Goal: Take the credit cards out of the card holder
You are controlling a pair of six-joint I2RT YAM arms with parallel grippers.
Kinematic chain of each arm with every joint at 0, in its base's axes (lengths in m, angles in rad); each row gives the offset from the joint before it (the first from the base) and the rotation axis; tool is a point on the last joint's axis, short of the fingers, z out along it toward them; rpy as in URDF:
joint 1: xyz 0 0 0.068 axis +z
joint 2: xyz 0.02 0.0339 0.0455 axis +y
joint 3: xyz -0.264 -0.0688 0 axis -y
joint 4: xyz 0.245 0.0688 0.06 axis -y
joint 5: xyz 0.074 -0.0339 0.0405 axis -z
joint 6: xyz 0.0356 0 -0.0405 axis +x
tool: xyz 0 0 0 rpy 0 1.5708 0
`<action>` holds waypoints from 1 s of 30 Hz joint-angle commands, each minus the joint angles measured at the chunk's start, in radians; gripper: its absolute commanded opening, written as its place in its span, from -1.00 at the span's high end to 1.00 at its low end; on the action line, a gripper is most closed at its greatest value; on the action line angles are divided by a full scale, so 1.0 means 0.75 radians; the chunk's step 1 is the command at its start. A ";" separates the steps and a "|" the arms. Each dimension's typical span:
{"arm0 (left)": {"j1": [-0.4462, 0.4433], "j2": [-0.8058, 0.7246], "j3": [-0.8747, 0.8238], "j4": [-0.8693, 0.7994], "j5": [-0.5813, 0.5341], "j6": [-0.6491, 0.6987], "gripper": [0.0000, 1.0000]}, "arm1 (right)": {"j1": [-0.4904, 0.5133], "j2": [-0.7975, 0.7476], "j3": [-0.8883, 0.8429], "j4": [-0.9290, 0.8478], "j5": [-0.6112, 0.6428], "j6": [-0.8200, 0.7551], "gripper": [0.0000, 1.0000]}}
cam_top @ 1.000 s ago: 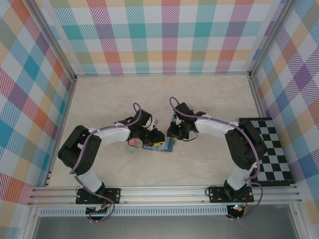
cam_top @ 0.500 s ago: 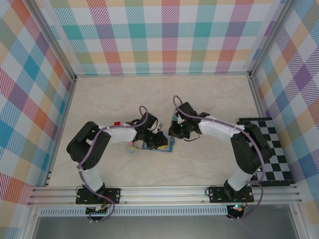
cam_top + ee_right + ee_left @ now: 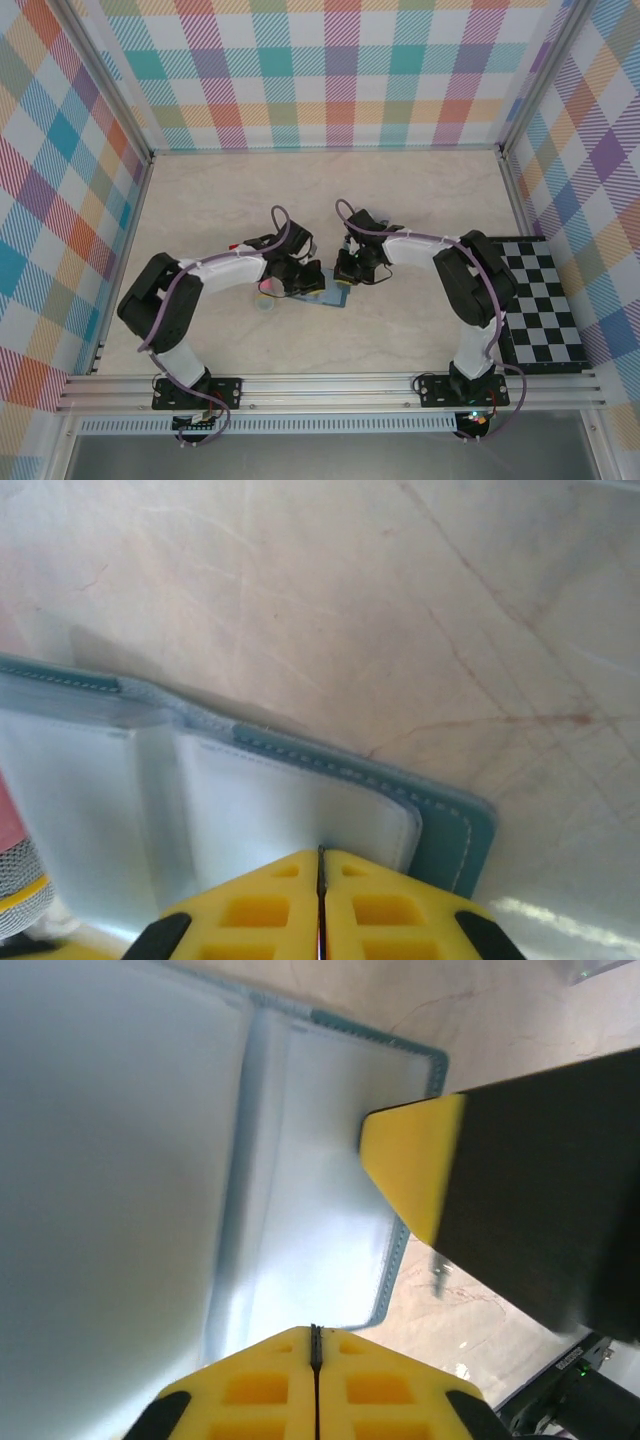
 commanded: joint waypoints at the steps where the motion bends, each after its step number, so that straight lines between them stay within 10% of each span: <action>1: 0.066 -0.118 0.041 -0.224 -0.177 0.083 0.56 | -0.004 0.039 0.028 -0.060 0.037 -0.042 0.82; 8: 0.140 -0.112 0.021 -0.245 -0.172 0.103 0.11 | -0.004 0.050 0.030 -0.077 0.056 -0.058 0.81; 30: 0.143 0.037 -0.005 -0.068 0.056 0.070 0.35 | 0.021 0.039 0.055 -0.107 0.081 -0.089 0.81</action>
